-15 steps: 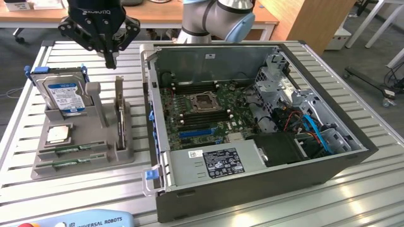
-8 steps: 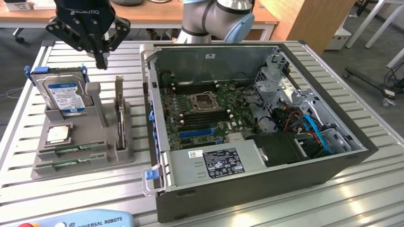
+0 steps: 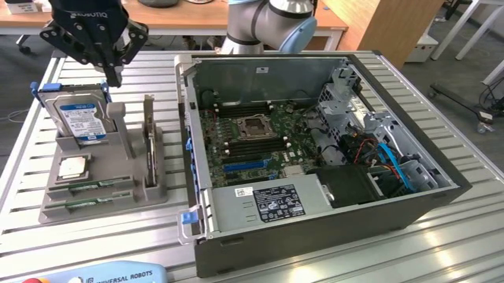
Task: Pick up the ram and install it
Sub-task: 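Reach for the ram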
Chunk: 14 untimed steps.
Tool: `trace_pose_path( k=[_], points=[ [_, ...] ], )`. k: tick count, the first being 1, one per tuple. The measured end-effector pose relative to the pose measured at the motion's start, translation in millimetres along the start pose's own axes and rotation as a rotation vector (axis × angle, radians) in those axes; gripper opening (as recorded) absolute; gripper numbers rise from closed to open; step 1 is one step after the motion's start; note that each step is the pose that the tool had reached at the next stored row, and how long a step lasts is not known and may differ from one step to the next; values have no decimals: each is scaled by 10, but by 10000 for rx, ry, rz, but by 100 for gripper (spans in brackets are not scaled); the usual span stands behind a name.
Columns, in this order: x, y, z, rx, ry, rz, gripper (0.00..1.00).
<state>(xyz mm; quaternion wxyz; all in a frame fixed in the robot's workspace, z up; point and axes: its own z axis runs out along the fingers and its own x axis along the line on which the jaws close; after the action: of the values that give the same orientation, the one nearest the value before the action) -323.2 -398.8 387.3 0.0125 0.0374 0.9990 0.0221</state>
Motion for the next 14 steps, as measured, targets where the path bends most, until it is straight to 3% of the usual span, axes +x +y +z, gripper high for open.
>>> trace_pose_path(
  k=[14],
  points=[
    [332,-25,-2,1,1,0,10]
  ],
)
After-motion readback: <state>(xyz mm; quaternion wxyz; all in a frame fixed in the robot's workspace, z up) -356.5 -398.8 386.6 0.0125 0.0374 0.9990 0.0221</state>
